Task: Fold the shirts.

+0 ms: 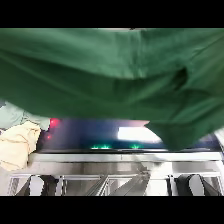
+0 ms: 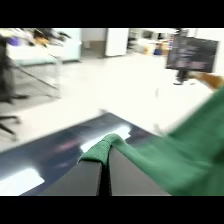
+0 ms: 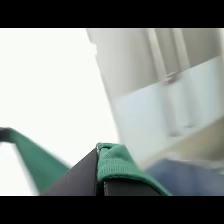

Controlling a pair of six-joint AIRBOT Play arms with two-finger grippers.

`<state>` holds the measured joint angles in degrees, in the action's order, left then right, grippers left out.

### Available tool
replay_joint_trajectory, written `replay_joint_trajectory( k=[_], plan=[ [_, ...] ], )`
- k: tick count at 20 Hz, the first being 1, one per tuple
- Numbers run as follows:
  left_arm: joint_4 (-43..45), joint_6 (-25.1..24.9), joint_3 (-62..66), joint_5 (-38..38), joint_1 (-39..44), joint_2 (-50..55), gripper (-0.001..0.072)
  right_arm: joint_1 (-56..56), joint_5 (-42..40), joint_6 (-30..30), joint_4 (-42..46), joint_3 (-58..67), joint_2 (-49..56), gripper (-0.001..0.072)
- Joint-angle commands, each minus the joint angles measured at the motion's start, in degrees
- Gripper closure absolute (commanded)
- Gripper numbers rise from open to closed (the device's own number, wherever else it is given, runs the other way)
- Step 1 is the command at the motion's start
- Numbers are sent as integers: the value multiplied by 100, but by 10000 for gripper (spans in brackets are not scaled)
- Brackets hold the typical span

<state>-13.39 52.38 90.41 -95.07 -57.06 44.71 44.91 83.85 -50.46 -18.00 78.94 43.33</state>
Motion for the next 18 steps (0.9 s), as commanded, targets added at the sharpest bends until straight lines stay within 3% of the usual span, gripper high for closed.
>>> replay_joint_trajectory(
  k=[1, 5, 9, 12, 16, 18],
  plan=[
    [684, 66, 708, 63, -98, 562, 688, -299, -817, -111, 1869, 516, 138, 693],
    [2778, 20, -66, 118, 1939, 1486, 688, -1672, -1261, -245, 3508, -293, 901, 693],
    [4662, -96, -1110, 1143, 3727, 2752, 688, -2734, -2269, -116, 4177, -1392, 1998, 694],
    [5136, -136, -1045, 1709, 4164, 4155, 688, -3010, -2726, 142, 4068, -1532, 3263, 693],
    [4992, 90, 496, 1504, 4301, 6116, 690, -2959, -3250, 999, 2968, -1456, 4570, 693],
    [4979, 251, 1440, 1388, 4428, 6752, 689, -2876, -3368, 1021, 2885, -1169, 5001, 694]
  ],
)
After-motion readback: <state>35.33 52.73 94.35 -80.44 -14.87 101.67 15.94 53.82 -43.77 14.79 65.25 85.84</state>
